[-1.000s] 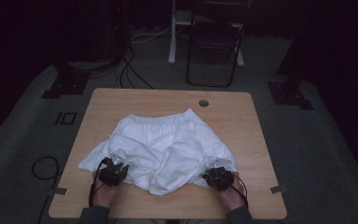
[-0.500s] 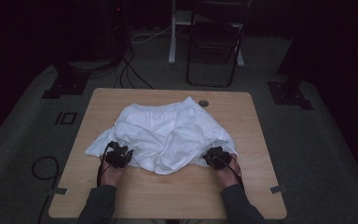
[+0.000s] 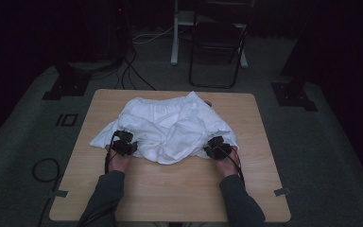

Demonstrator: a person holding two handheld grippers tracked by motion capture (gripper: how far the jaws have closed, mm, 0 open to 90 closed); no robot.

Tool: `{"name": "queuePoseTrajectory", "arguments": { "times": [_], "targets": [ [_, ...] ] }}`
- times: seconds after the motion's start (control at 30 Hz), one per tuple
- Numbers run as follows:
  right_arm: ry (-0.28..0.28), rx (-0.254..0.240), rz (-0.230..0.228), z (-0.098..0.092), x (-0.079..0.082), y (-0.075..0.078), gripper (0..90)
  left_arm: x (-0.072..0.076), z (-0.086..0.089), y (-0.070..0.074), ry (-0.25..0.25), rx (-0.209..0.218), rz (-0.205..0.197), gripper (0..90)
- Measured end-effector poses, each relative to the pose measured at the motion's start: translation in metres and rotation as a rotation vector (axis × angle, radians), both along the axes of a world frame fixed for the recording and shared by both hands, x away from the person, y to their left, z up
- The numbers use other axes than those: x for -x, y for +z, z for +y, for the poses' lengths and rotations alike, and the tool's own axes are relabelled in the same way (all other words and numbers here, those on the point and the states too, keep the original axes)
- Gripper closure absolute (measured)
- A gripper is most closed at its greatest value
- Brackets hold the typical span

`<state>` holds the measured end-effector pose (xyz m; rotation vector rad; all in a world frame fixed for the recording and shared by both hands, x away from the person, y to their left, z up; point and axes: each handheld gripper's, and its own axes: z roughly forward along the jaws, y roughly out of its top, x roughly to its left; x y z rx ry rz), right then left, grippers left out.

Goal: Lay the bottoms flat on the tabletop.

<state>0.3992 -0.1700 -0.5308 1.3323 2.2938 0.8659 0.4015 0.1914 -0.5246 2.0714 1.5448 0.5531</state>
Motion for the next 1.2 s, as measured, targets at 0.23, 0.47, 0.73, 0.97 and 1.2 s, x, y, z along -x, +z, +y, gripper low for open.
{"name": "queuePoseTrajectory", "arguments": {
  "times": [0.23, 0.47, 0.73, 0.97, 1.2],
  "targets": [
    [0.035, -0.045, -0.089, -0.012, 0.022, 0.037, 52.7, 0.032, 0.018, 0.032, -0.024, 0.068, -0.121, 55.6],
    [0.024, -0.088, -0.166, -0.007, 0.015, 0.066, 50.0, 0.036, 0.019, 0.046, -0.027, 0.094, -0.169, 50.9],
    [-0.067, -0.104, -0.128, 0.023, -0.040, 0.057, 47.4, 0.032, -0.008, 0.032, -0.084, 0.100, -0.146, 47.3],
    [-0.076, -0.047, -0.009, 0.042, -0.067, 0.041, 55.0, 0.032, -0.031, 0.029, -0.138, 0.097, -0.145, 46.2],
    [-0.034, -0.010, -0.004, 0.035, -0.049, 0.039, 82.8, 0.031, -0.034, 0.025, -0.145, 0.071, -0.128, 46.4]
  ]
}}
